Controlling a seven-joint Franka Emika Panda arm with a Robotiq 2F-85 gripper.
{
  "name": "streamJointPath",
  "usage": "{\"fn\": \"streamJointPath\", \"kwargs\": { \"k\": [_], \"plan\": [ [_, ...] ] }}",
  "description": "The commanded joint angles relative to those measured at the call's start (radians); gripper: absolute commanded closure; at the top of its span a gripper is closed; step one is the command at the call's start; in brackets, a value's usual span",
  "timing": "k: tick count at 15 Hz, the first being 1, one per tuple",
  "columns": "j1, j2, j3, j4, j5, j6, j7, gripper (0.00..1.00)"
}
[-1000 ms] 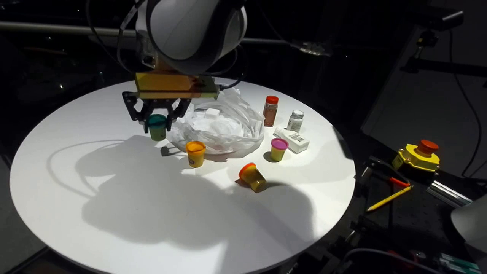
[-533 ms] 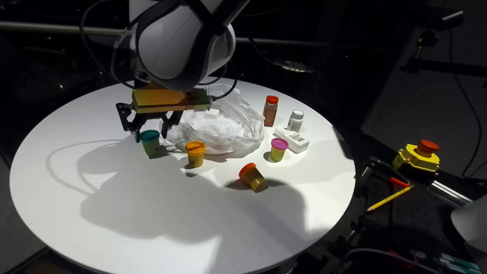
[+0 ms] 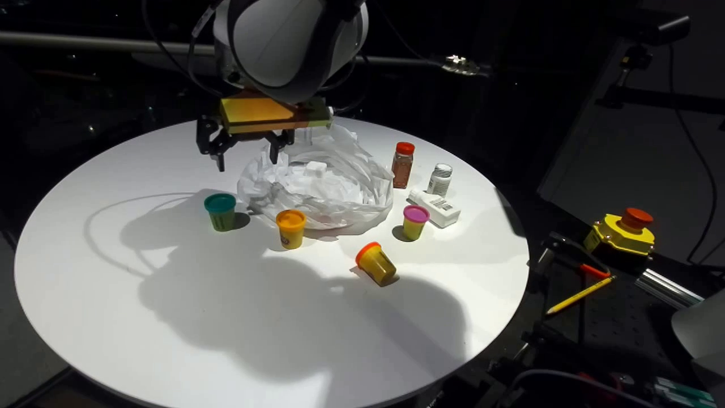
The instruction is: Remove all the contents from the plastic bag.
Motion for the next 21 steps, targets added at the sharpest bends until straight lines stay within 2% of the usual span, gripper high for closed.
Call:
{"fn": "streamJointPath", "kwargs": {
  "k": [1, 2, 5, 9, 12, 21],
  "plan": [
    [0.008, -0.01, -0.095, -0.035, -0.118, -0.02, -0.009, 0.01],
    [0.006, 0.005, -0.118, -0.027, -0.158, -0.038, -0.022, 0.0],
    [-0.043, 0.039, -0.12, 0.002, -0.234, -0.072, -0.118, 0.0],
    [-0.144, 0.046, -0.036, 0.007, -0.243, -0.06, -0.368, 0.0],
    [-0.206, 0.067, 0.012, 0.031, -0.226, -0.065, -0.5, 0.0],
    [-0.334, 0.158, 0.093, 0.157, -0.164, -0.098, -0.649, 0.0]
  ]
}}
